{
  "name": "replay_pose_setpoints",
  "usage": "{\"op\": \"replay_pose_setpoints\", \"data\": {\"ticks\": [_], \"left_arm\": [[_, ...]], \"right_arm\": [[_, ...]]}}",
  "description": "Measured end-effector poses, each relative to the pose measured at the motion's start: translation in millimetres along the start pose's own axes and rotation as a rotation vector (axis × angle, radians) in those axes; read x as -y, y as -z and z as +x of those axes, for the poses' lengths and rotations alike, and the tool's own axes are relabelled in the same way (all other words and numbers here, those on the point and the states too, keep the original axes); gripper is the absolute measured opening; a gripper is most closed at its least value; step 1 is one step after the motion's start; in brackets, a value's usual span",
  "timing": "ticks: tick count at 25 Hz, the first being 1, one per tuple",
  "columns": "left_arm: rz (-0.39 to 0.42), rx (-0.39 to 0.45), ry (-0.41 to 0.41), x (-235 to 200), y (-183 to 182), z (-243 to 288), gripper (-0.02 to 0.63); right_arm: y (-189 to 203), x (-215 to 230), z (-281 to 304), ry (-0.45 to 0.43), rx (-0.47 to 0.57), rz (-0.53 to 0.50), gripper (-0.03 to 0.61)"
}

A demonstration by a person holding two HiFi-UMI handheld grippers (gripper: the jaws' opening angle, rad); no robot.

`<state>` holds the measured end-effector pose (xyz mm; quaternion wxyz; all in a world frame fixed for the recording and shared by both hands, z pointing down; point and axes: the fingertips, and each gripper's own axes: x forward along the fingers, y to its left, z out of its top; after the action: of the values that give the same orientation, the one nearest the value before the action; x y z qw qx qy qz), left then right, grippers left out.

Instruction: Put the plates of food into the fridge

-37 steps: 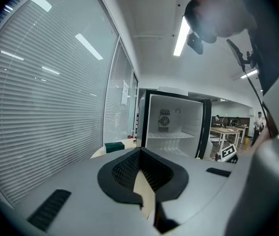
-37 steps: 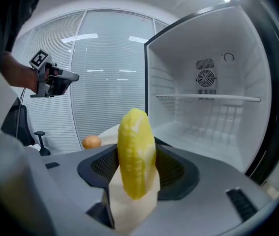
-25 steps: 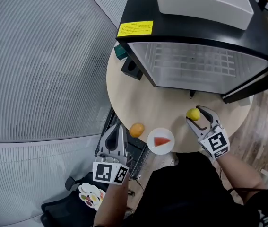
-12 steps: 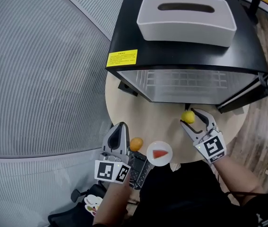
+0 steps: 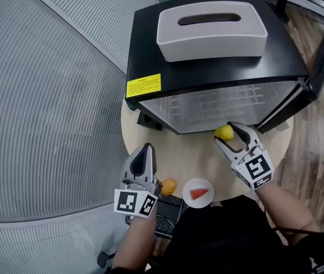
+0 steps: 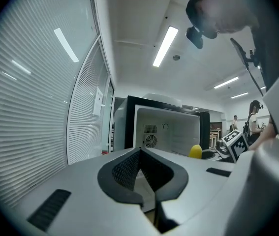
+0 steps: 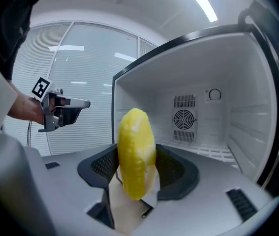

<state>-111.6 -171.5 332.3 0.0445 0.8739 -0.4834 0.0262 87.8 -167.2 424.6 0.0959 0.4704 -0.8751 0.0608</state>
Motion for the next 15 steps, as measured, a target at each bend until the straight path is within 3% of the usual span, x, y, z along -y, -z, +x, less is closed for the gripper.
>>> {"op": "replay_pose_setpoints", "data": {"ticks": [9, 15], "left_arm": [[-0.017, 0.058, 0.12, -26, -19, 18, 0.006], [-0.019, 0.093, 0.15, -46, -40, 22, 0.006]], "right_arm": [[-56, 14, 14, 0.146, 0.057, -0.046, 0.236], [-82, 26, 25, 0.224, 0.078, -0.105, 0.236]]}}
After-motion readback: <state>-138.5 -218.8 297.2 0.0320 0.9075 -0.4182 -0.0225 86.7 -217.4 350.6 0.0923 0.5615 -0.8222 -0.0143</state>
